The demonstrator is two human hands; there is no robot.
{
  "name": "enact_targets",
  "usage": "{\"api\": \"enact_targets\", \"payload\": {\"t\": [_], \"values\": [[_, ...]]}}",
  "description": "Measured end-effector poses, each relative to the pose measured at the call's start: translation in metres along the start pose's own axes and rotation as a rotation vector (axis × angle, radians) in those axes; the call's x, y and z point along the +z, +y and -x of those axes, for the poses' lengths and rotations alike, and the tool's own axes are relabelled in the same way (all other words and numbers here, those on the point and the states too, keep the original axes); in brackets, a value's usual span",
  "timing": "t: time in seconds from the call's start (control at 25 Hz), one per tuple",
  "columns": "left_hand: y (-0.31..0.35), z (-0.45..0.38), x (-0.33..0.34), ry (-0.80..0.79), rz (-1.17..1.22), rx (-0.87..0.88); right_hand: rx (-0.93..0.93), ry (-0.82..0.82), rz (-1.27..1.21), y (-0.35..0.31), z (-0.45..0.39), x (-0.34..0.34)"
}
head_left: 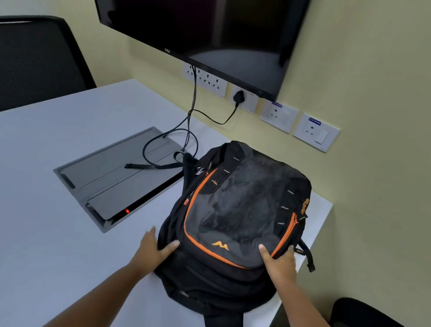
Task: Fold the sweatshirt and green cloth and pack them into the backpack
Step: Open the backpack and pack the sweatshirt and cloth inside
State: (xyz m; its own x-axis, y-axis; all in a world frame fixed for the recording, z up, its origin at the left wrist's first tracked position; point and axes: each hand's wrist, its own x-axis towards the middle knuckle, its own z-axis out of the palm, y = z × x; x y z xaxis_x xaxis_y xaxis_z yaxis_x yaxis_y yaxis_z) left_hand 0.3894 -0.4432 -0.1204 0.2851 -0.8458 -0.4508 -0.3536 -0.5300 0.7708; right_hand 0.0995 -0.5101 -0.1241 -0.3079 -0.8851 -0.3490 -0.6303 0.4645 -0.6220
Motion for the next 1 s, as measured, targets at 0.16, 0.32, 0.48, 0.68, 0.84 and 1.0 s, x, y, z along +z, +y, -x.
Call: {"api": "enact_targets", "payload": {"t": [0.16,0.32,0.48,0.68,0.84,1.0], "values": [[0.006,-0.032,-0.006,-0.091,0.343,-0.199,0.185,-0.041,-0.337,0.004,-0.016,0.011],[0.023,-0.044,-0.004,-0.087,0.291,-0.206,0.397,-0.263,-0.662,0.004,-0.023,0.0],[0.047,-0.036,0.002,-0.196,0.335,-0.178,0.256,-0.176,-0.732,-0.022,-0.017,-0.033],[0.082,0.009,-0.006,-0.043,0.324,0.063,-0.036,-0.043,-0.688,-0.07,0.022,-0.063],[0.1,0.048,-0.046,0.05,0.254,0.26,-0.212,-0.054,-0.668,-0.108,0.071,-0.093],[0.076,0.1,-0.087,0.189,0.274,0.34,-0.34,-0.168,-0.602,-0.142,0.121,-0.084]]}}
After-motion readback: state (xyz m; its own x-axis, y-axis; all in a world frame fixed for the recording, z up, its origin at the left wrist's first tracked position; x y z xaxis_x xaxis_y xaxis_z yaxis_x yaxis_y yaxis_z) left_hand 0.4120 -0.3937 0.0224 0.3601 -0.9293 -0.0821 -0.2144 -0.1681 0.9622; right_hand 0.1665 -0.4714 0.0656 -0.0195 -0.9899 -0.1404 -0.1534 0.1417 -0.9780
